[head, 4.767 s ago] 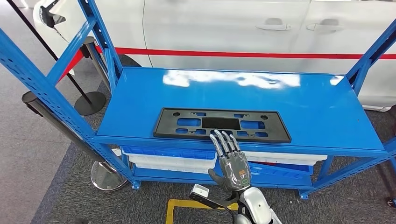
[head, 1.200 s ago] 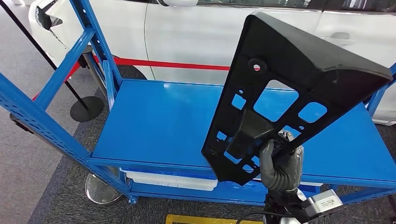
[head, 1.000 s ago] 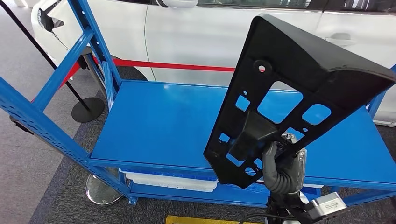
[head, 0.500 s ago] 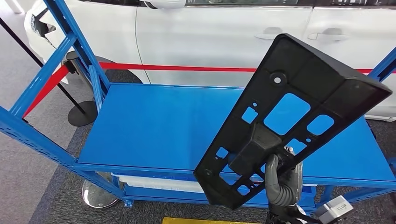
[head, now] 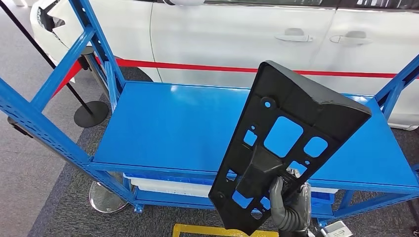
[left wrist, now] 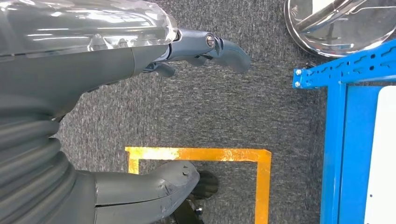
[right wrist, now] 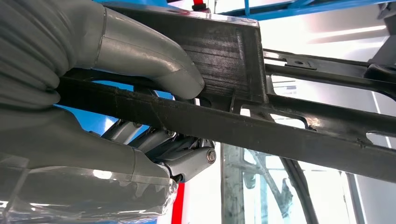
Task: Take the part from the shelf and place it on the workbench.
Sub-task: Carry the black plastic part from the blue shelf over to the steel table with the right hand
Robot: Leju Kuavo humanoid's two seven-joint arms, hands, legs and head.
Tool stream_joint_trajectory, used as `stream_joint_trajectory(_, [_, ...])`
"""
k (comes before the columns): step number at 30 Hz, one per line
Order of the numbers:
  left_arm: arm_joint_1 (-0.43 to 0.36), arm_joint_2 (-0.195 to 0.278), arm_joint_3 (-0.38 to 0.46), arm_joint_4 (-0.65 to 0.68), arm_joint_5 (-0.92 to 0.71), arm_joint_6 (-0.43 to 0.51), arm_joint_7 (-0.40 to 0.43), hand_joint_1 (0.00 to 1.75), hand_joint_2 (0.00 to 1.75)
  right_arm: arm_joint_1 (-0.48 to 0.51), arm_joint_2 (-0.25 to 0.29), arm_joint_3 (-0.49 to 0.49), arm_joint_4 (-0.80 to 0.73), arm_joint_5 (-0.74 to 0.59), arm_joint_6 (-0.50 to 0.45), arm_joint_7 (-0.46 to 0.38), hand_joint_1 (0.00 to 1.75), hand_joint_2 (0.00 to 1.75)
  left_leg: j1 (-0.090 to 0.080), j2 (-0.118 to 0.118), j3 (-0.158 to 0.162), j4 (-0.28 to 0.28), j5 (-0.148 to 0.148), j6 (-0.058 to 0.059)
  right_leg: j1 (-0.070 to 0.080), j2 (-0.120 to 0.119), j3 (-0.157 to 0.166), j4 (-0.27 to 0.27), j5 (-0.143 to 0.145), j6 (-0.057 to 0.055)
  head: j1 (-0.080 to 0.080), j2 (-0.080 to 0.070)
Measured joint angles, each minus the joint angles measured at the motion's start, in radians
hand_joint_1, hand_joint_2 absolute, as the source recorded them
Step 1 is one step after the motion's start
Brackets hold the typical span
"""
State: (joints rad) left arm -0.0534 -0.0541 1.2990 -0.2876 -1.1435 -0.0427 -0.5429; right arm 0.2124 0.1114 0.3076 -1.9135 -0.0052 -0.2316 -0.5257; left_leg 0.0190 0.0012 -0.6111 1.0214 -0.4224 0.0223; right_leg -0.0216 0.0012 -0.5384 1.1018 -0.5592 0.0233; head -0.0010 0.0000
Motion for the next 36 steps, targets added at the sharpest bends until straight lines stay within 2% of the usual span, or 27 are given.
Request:
stream_joint_trajectory(1, [-0.001, -0.001, 0.000, 0.000, 0.000, 0.000, -0.001, 0.00, 1.75, 0.001, 0.000, 0.003, 0.000, 0.003, -0.001, 0.000, 1.75, 1.75, 0.000, 0.000, -0.002, 0.001, 0.004, -0.005, 0.001, 0.000, 0.033, -0.052, 0.015, -0.001, -0.001, 0.000])
stream_joint_trajectory(2, [-0.003, -0.001, 0.000, 0.000, 0.001, 0.000, -0.002, 0.00, 1.75, 0.001, 0.000, 0.006, 0.000, 0.007, -0.002, 0.000, 1.75, 1.75, -0.001, -0.001, -0.002, 0.001, 0.008, -0.011, 0.004, 0.001, 0.051, -0.085, 0.021, -0.004, -0.001, 0.000])
stream_joint_trajectory(4, [-0.005, -0.002, 0.001, 0.000, 0.000, -0.001, -0.004, 0.00, 1.75, 0.002, 0.002, 0.012, 0.000, 0.013, -0.004, 0.000, 1.75, 1.75, -0.001, -0.001, -0.003, -0.001, 0.019, -0.026, 0.011, 0.003, 0.052, -0.098, 0.029, -0.014, -0.002, 0.000])
stream_joint_trajectory(6, [-0.006, -0.003, 0.001, 0.000, -0.003, 0.000, -0.005, 0.00, 1.75, 0.003, 0.003, 0.016, 0.002, 0.016, -0.007, 0.001, 1.75, 1.75, 0.001, -0.002, -0.011, 0.003, 0.017, -0.040, 0.009, 0.002, 0.041, -0.104, 0.040, -0.030, -0.002, 0.000])
stream_joint_trajectory(8, [-0.005, -0.003, 0.001, 0.000, -0.008, 0.001, -0.003, 0.00, 1.75, 0.005, 0.005, 0.021, 0.003, 0.019, -0.009, 0.001, 1.75, 1.75, 0.004, -0.002, -0.035, 0.055, -0.038, -0.047, 0.006, -0.001, 0.026, -0.109, 0.057, -0.046, -0.006, 0.000])
stream_joint_trajectory(10, [-0.005, -0.004, 0.001, 0.000, -0.012, 0.002, -0.002, 0.00, 1.75, 0.007, 0.006, 0.025, 0.006, 0.020, -0.010, 0.001, 1.75, 1.75, 0.004, -0.002, -0.074, 0.181, -0.131, -0.051, 0.011, -0.004, 0.007, -0.108, 0.071, -0.054, -0.010, 0.000])
stream_joint_trajectory(11, [-0.006, -0.004, 0.001, 0.000, -0.014, 0.003, -0.001, 0.00, 1.75, 0.008, 0.006, 0.026, 0.008, 0.020, -0.010, 0.001, 1.75, 1.75, 0.004, -0.002, -0.088, 0.242, -0.162, -0.052, 0.014, -0.005, -0.002, -0.106, 0.077, -0.056, -0.010, 0.000])
stream_joint_trajectory(12, [-0.006, -0.004, 0.001, 0.000, -0.016, 0.004, 0.002, 0.00, 1.75, 0.009, 0.006, 0.027, 0.010, 0.021, -0.011, 0.001, 1.75, 1.75, 0.004, -0.002, -0.090, 0.281, -0.176, -0.052, 0.017, -0.006, -0.012, -0.104, 0.083, -0.056, -0.010, 0.000])
stream_joint_trajectory(13, [-0.005, -0.004, 0.001, 0.000, -0.018, 0.007, 0.006, 0.00, 1.75, 0.010, 0.006, 0.028, 0.012, 0.021, -0.011, 0.001, 1.75, 1.75, 0.003, -0.002, -0.071, 0.277, -0.167, -0.050, 0.019, -0.006, -0.021, -0.101, 0.088, -0.056, -0.010, 0.000])
stream_joint_trajectory(14, [-0.005, -0.004, 0.001, 0.000, -0.021, 0.010, 0.013, 0.00, 1.75, 0.010, 0.006, 0.029, 0.013, 0.021, -0.013, 0.001, 1.75, 1.75, 0.003, -0.002, -0.034, 0.235, -0.145, -0.047, 0.021, -0.006, -0.028, -0.097, 0.091, -0.056, -0.010, 0.000])
stream_joint_trajectory(16, [-0.007, -0.004, 0.001, -0.001, -0.029, 0.019, 0.031, 0.00, 1.75, 0.010, 0.006, 0.031, 0.014, 0.023, -0.015, 0.000, 1.75, 1.75, -0.002, -0.002, 0.070, 0.084, -0.107, -0.034, 0.024, -0.006, -0.039, -0.088, 0.096, -0.052, -0.010, 0.000])
stream_joint_trajectory(17, [-0.008, -0.004, 0.001, -0.001, -0.033, 0.023, 0.042, 0.00, 1.75, 0.010, 0.006, 0.031, 0.014, 0.023, -0.016, 0.000, 1.75, 1.75, -0.005, -0.002, 0.104, 0.028, -0.097, -0.029, 0.025, -0.006, -0.041, -0.085, 0.099, -0.048, -0.009, 0.000])
stream_joint_trajectory(18, [-0.009, -0.005, 0.001, -0.001, -0.037, 0.028, 0.053, 0.00, 1.75, 0.009, 0.006, 0.032, 0.014, 0.023, -0.017, 0.000, 1.75, 1.75, -0.009, -0.002, 0.123, -0.007, -0.096, -0.024, 0.025, -0.006, -0.043, -0.083, 0.102, -0.043, -0.010, 0.000])
stream_joint_trajectory(20, [-0.007, -0.007, 0.001, -0.001, -0.039, 0.037, 0.074, 0.00, 1.75, 0.009, 0.007, 0.033, 0.014, 0.023, -0.018, 0.001, 1.75, 1.75, -0.011, -0.003, 0.119, -0.016, -0.090, -0.016, 0.025, -0.006, -0.045, -0.084, 0.110, -0.029, -0.010, 0.000])
stream_joint_trajectory(21, [-0.007, -0.010, 0.001, -0.001, -0.040, 0.041, 0.082, 0.00, 1.75, 0.009, 0.007, 0.033, 0.014, 0.021, -0.018, 0.001, 1.75, 1.75, -0.010, -0.001, 0.117, -0.021, -0.084, -0.010, 0.024, -0.005, -0.048, -0.081, 0.108, -0.023, -0.010, 0.000])
stream_joint_trajectory(22, [-0.007, -0.013, 0.001, -0.001, -0.040, 0.045, 0.088, 0.00, 1.75, 0.009, 0.007, 0.033, 0.013, 0.018, -0.018, 0.002, 1.75, 1.75, -0.007, 0.001, 0.113, -0.025, -0.076, -0.001, 0.023, -0.004, -0.055, -0.068, 0.092, -0.017, -0.009, 0.000])
stream_joint_trajectory(23, [-0.008, -0.017, 0.001, -0.001, -0.040, 0.048, 0.092, 0.00, 1.75, 0.009, 0.007, 0.033, 0.012, 0.015, -0.018, 0.002, 1.75, 1.75, -0.004, 0.002, 0.107, -0.029, -0.067, 0.006, 0.022, -0.003, -0.068, -0.037, 0.061, -0.012, -0.007, 0.000])
stream_joint_trajectory(24, [-0.008, -0.020, 0.001, -0.001, -0.041, 0.050, 0.095, 0.00, 1.75, 0.009, 0.007, 0.033, 0.012, 0.013, -0.018, 0.002, 1.75, 1.75, -0.004, 0.004, 0.099, -0.029, -0.060, 0.011, 0.019, -0.002, -0.088, 0.014, 0.019, -0.008, -0.005, 0.000])
stream_joint_trajectory(25, [-0.008, -0.023, 0.001, -0.001, -0.042, 0.052, 0.097, 0.00, 1.75, 0.010, 0.007, 0.033, 0.011, 0.011, -0.018, 0.002, 1.75, 1.75, -0.004, 0.005, 0.088, -0.028, -0.053, 0.015, 0.018, -0.002, -0.112, 0.078, -0.025, -0.004, -0.004, 0.000])
stream_joint_trajectory(26, [-0.007, -0.025, 0.001, -0.001, -0.043, 0.053, 0.099, 0.00, 1.75, 0.010, 0.007, 0.032, 0.011, 0.010, -0.018, 0.002, 1.75, 1.75, -0.005, 0.005, 0.078, -0.026, -0.047, 0.015, 0.016, -0.002, -0.132, 0.139, -0.056, -0.001, -0.003, 0.000])
stream_joint_trajectory(27, [-0.006, -0.027, 0.001, -0.001, -0.045, 0.054, 0.100, 0.00, 1.75, 0.010, 0.007, 0.032, 0.011, 0.010, -0.018, 0.002, 1.75, 1.75, -0.005, 0.006, 0.068, -0.024, -0.041, 0.014, 0.013, -0.002, -0.141, 0.178, -0.068, 0.002, -0.003, 0.000])
stream_joint_trajectory(28, [-0.006, -0.029, 0.001, -0.001, -0.046, 0.055, 0.100, 0.00, 1.75, 0.011, 0.007, 0.032, 0.011, 0.009, -0.018, 0.002, 1.75, 1.75, -0.005, 0.006, 0.059, -0.021, -0.037, 0.012, 0.011, -0.002, -0.132, 0.182, -0.059, 0.004, -0.003, 0.000])
stream_joint_trajectory(29, [-0.006, -0.031, 0.001, -0.001, -0.048, 0.055, 0.101, 0.00, 1.75, 0.011, 0.007, 0.032, 0.011, 0.009, -0.018, 0.002, 1.75, 1.75, -0.005, 0.006, 0.051, -0.017, -0.033, 0.010, 0.009, -0.002, -0.103, 0.148, -0.035, 0.005, -0.003, 0.000])
stream_joint_trajectory(30, [-0.006, -0.033, 0.001, -0.001, -0.049, 0.055, 0.101, 0.00, 1.75, 0.011, 0.007, 0.031, 0.011, 0.009, -0.018, 0.002, 1.75, 1.75, -0.005, 0.006, 0.044, -0.012, -0.030, 0.008, 0.007, -0.002, -0.056, 0.080, -0.005, 0.005, -0.003, 0.000])
stream_joint_trajectory(32, [-0.007, -0.036, 0.001, -0.001, -0.050, 0.056, 0.104, 0.00, 1.75, 0.011, 0.007, 0.031, 0.009, 0.013, -0.018, 0.001, 1.75, 1.75, -0.007, 0.005, 0.033, -0.003, -0.026, 0.000, 0.009, -0.002, 0.024, -0.049, 0.028, -0.002, -0.003, 0.000])
stream_joint_trajectory(33, [-0.007, -0.037, 0.001, -0.001, -0.050, 0.056, 0.106, 0.00, 1.75, 0.011, 0.007, 0.031, 0.008, 0.017, -0.019, 0.000, 1.75, 1.75, -0.008, 0.005, 0.030, 0.000, -0.023, -0.005, 0.011, -0.001, 0.043, -0.085, 0.033, -0.007, -0.003, 0.000])
stream_joint_trajectory(36, [-0.006, -0.041, 0.001, -0.001, -0.047, 0.055, 0.114, 0.00, 1.75, 0.018, 0.007, 0.031, 0.005, 0.031, -0.026, -0.003, 1.75, 1.75, -0.008, 0.004, 0.022, 0.002, -0.013, -0.025, 0.013, -0.002, 0.034, -0.097, 0.042, -0.027, -0.002, 0.000])
